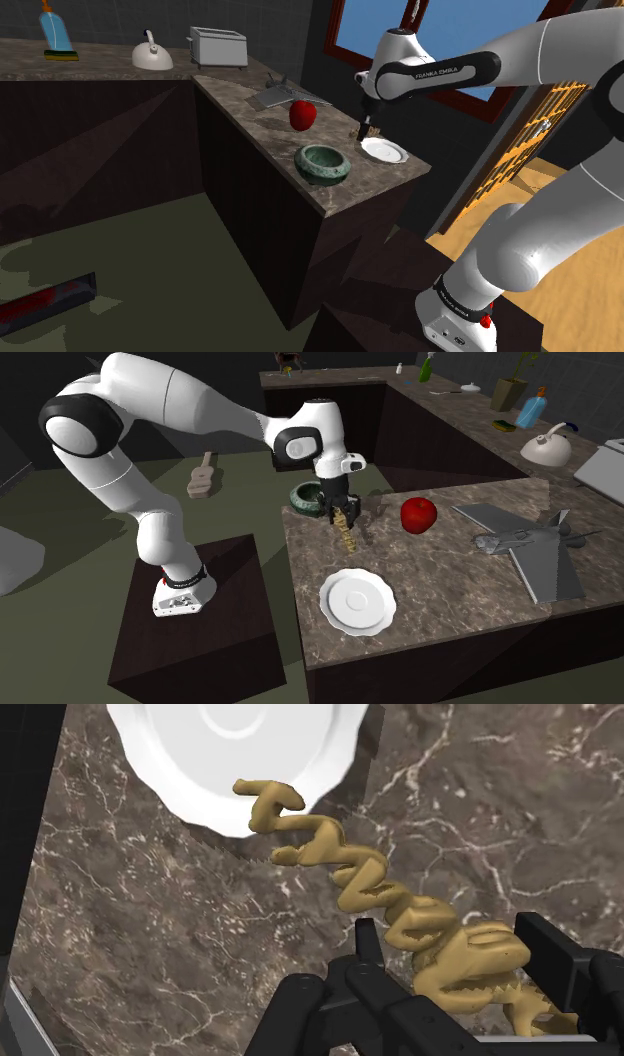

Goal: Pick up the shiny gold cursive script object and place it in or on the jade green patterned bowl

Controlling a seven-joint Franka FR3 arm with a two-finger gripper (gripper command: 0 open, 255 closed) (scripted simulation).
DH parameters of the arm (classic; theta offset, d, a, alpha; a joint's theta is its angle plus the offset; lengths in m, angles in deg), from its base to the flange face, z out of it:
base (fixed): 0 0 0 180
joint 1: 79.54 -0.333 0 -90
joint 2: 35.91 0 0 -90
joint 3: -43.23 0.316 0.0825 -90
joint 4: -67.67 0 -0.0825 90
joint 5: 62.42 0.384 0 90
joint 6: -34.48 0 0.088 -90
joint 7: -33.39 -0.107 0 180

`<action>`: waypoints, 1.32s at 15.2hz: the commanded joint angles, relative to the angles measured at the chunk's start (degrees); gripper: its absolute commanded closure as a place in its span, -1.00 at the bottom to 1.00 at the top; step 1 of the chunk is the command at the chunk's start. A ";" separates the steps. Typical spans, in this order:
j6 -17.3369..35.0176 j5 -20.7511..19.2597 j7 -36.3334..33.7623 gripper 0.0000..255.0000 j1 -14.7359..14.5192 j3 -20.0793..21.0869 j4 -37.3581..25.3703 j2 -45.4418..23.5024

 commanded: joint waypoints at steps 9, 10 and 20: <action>-7.82 0.90 1.48 1.00 -0.34 0.49 -6.33 1.58; -8.58 0.98 1.63 1.00 -0.37 0.54 -7.01 1.67; -12.79 1.26 -9.51 1.00 -4.54 8.38 -6.34 3.93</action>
